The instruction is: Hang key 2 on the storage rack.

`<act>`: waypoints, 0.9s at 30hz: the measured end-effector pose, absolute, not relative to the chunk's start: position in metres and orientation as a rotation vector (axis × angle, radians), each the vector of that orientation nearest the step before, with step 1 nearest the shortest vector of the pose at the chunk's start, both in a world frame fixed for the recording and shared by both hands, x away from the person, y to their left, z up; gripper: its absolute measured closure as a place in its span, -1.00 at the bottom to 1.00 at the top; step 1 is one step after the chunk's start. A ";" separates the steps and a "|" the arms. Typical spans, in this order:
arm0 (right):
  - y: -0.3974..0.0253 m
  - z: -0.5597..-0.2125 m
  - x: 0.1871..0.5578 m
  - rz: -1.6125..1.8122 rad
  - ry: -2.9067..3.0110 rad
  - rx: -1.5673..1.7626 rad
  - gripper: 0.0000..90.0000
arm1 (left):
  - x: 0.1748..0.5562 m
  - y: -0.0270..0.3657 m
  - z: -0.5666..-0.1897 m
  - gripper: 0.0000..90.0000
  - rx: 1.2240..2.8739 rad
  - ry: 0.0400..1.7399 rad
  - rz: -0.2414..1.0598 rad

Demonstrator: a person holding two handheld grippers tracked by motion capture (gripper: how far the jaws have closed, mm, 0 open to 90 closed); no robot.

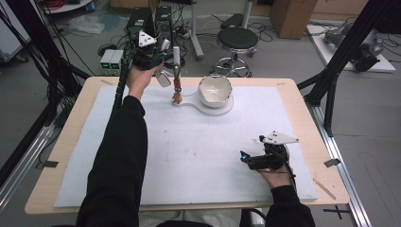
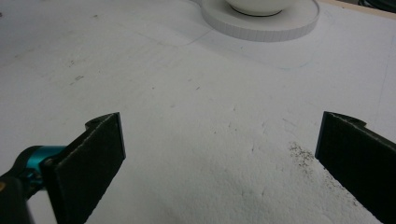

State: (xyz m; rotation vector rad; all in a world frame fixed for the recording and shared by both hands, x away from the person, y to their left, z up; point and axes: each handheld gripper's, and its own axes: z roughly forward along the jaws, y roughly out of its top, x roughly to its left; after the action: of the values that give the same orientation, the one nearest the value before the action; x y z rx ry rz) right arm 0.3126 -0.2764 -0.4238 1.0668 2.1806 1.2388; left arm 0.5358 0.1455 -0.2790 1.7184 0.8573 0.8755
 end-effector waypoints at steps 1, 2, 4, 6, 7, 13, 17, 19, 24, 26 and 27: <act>-0.277 -0.424 0.313 1.239 2.180 1.062 -0.99 | 0.536 0.145 -0.279 0.66 1.711 0.853 0.869; -0.277 -0.424 0.313 1.239 2.180 1.063 -0.99 | 0.537 0.144 -0.279 0.66 1.701 0.848 0.869; -0.277 -0.424 0.313 1.238 2.181 1.071 -0.99 | 0.538 0.143 -0.279 0.66 1.696 0.850 0.875; -0.277 -0.424 0.313 1.236 2.179 1.066 -0.99 | 0.539 0.142 -0.278 0.66 1.675 0.856 0.852; -0.277 -0.424 0.312 1.237 2.180 1.067 -0.99 | 0.539 0.141 -0.278 0.66 1.666 0.857 0.846; -0.279 -0.424 0.311 1.238 2.175 1.072 -0.99 | 0.539 0.137 -0.278 0.66 1.636 0.874 0.792; -0.279 -0.424 0.311 1.234 2.176 1.072 -0.99 | 0.539 0.134 -0.280 0.66 1.638 0.877 0.778; -0.279 -0.424 0.310 1.235 2.175 1.073 -0.99 | 0.540 0.133 -0.282 0.66 1.641 0.884 0.765; -0.280 -0.425 0.310 1.237 2.172 1.075 -0.99 | 0.542 0.133 -0.286 0.66 1.633 0.898 0.707; -0.280 -0.425 0.311 1.236 2.168 1.072 -0.99 | 0.543 0.134 -0.286 0.66 1.635 0.901 0.691; -0.280 -0.425 0.310 1.237 2.171 1.074 -0.99 | 0.543 0.134 -0.286 0.66 1.637 0.904 0.686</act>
State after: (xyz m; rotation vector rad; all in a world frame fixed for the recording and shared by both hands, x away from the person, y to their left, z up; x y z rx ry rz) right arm 0.3103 -0.2803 -0.4246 1.0742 2.1714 1.2368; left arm 0.5429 0.1344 -0.2859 1.6375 0.9036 0.6863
